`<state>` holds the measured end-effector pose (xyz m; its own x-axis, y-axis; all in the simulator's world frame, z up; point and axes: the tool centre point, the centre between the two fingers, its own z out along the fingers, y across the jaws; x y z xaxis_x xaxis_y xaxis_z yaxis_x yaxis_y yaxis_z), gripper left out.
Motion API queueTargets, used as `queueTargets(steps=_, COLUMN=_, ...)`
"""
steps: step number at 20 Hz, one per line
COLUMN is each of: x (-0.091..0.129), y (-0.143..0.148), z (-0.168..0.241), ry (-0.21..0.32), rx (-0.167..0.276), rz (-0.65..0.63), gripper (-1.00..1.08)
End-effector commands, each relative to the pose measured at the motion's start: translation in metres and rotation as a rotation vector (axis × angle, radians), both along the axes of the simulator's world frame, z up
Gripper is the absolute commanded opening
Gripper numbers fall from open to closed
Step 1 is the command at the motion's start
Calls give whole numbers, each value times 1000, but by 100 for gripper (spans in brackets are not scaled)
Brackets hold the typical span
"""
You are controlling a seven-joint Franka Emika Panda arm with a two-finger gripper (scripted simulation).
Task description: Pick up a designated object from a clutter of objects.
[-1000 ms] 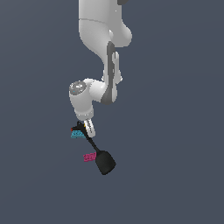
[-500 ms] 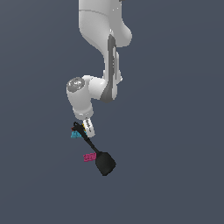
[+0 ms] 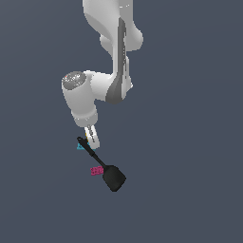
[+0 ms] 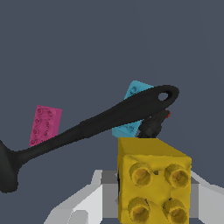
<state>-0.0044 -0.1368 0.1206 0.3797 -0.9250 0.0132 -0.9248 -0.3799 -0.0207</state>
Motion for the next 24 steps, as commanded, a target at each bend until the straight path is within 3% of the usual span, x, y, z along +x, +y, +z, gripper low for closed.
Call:
queueTargets(steps=1, x=10, y=-1, z=22, ry=2, rx=-1, rz=-1, gripper=-100)
queueTargets(steps=24, x=101, y=-3, z=201, ry=20, rx=2, rz=-6, gripper=-100)
